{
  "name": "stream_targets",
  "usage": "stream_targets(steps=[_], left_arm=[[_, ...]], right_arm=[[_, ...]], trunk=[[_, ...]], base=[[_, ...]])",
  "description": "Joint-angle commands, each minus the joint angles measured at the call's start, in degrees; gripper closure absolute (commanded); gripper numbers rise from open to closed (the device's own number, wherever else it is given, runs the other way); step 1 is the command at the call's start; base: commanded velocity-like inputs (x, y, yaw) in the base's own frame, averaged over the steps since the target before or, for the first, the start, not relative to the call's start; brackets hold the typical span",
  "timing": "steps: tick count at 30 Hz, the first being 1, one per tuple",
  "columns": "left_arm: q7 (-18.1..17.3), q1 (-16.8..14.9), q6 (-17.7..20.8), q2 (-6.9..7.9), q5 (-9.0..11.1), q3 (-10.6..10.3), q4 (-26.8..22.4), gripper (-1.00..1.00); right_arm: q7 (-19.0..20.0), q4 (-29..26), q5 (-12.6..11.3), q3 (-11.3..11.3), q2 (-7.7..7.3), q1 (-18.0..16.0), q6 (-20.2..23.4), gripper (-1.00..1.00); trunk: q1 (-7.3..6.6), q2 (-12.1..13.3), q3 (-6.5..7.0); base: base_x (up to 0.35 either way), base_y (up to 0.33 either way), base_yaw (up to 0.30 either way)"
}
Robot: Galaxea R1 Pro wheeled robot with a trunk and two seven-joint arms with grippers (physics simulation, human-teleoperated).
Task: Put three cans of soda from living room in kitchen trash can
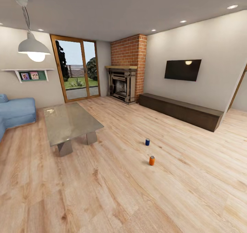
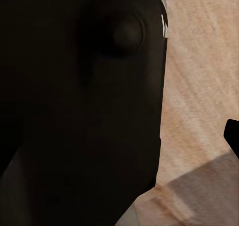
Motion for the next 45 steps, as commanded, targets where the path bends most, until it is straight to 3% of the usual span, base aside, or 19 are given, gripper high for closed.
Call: stream_targets(steps=[1, 6, 12, 13, 18, 19, 22, 24, 25, 28, 29, 30, 34, 36, 37, 38, 41, 42, 45], left_arm=[[0.0, 0.0, 0.0, 0.00, 0.0, 0.0, 0.0, -1.00], [-0.8, -1.3, -1.6, 0.92, 0.4, 0.4, -1.5, -1.00], [-1.1, -3.3, -3.5, 1.22, 0.5, 0.6, -3.4, -1.00], [-1.2, -4.1, -5.0, 1.23, 0.5, 0.8, -17.5, -1.00], [-1.2, -4.1, -4.9, 1.23, 0.5, 0.7, -24.6, -1.00], [-1.2, -4.1, -4.7, 1.23, 0.5, 0.6, -28.7, -1.00], [-1.1, -4.1, -3.4, 1.23, 0.5, 0.6, -33.3, -1.00], [-1.1, -4.1, -0.1, 1.23, 0.5, 0.7, -39.6, -1.00], [-1.2, -4.0, 6.4, 1.23, 0.5, 0.7, -53.6, -1.00], [-1.1, -4.0, 9.1, 1.23, 0.5, 0.6, -66.2, -1.00], [-1.1, -4.0, 9.1, 1.23, 0.5, 0.6, -66.2, -1.00], [-1.2, -3.9, 9.3, 1.26, 0.5, 0.6, -69.8, -1.00], [-1.8, -3.7, 9.3, 1.49, 0.7, 0.7, -74.2, -1.00], [-3.5, -3.6, 9.1, 1.95, 1.2, 0.8, -74.5, -1.00], [-6.0, -3.6, 7.9, 2.68, 1.8, 0.8, -73.6, -1.00], [-6.0, -3.6, 7.9, 2.68, 1.8, 0.8, -73.6, -1.00], [-10.0, -3.6, 3.1, 4.03, 2.7, 0.8, -70.1, -1.00], [-11.7, -3.6, -0.2, 4.61, 3.1, 0.9, -68.7, -1.00], [-12.2, -3.5, -1.5, 4.80, 3.1, 0.9, -67.9, -1.00]], right_arm=[[0.0, 0.0, 0.0, 0.0, 0.00, 0.0, 0.0, -1.00], [-0.1, -1.5, 0.0, 0.0, -1.39, -0.8, -1.4, -1.00], [0.1, -3.4, -0.1, 0.1, -1.75, -1.1, -3.3, -1.00], [0.4, -17.8, -0.1, 0.1, -1.78, -1.2, -12.9, -1.00], [2.0, -23.4, -0.1, 0.1, -1.83, -1.3, -13.5, -1.00], [3.6, -28.5, 0.0, 0.1, -1.84, -1.3, -13.7, -1.00], [5.0, -34.2, 0.0, 0.1, -1.88, -1.3, -13.5, -1.00], [5.7, -39.7, 0.1, 0.0, -2.02, -1.4, -13.2, -1.00], [6.3, -49.4, 0.1, 0.0, -2.69, -1.5, -12.8, -1.00], [7.0, -58.7, 0.0, -0.3, -3.86, -1.5, -11.3, -1.00], [7.0, -58.7, 0.0, -0.3, -3.86, -1.5, -11.3, -1.00], [7.7, -61.5, -0.1, -0.4, -4.20, -1.4, -10.3, -1.00], [10.8, -65.4, -0.6, -1.5, -5.36, -1.1, -9.3, -1.00], [12.5, -65.8, -0.8, -2.9, -6.10, -1.0, -9.2, -1.00], [13.9, -65.6, -0.9, -5.0, -6.74, -0.9, -9.1, -1.00], [13.9, -65.6, -0.9, -5.0, -6.74, -0.9, -9.1, -1.00], [15.7, -64.3, -0.9, -9.6, -7.47, -0.8, -9.7, -1.00], [16.7, -63.3, -0.8, -11.8, -7.44, -0.7, -11.0, -1.00], [17.0, -63.0, -0.6, -12.5, -7.33, -0.7, -11.6, -1.00]], trunk=[[0.00, 0.0, 0.00], [0.00, 0.0, 0.00], [0.00, 0.0, 0.00], [0.00, 0.0, 0.00], [0.00, 0.0, 0.00], [0.00, 0.0, 0.00], [0.00, 0.0, 0.00], [0.00, 0.0, 0.00], [0.00, 0.0, 0.00], [0.00, 0.0, 0.00], [0.00, 0.0, 0.00], [0.00, 0.0, 0.00], [0.00, 0.0, 0.00], [0.00, 0.0, 0.00], [0.00, 0.0, 0.00], [0.00, 0.0, 0.00], [0.00, 0.0, 0.00], [0.00, 0.0, 0.00], [0.00, 0.0, 0.00]], base=[[0.000, 0.000, 0.000], [0.000, 0.000, 0.000], [0.000, 0.000, 0.000], [0.000, 0.000, 0.000], [0.000, 0.000, 0.000], [0.000, 0.000, 0.000], [0.000, 0.000, 0.000], [0.000, 0.000, 0.000], [0.000, 0.000, 0.000], [0.000, 0.000, 0.000], [0.000, 0.000, 0.000], [0.000, 0.000, 0.000], [0.000, 0.000, 0.000], [0.000, 0.000, 0.000], [0.000, 0.000, 0.000], [0.000, 0.000, 0.000], [0.000, 0.000, 0.000], [0.000, 0.000, 0.000], [0.000, 0.000, 0.000]])
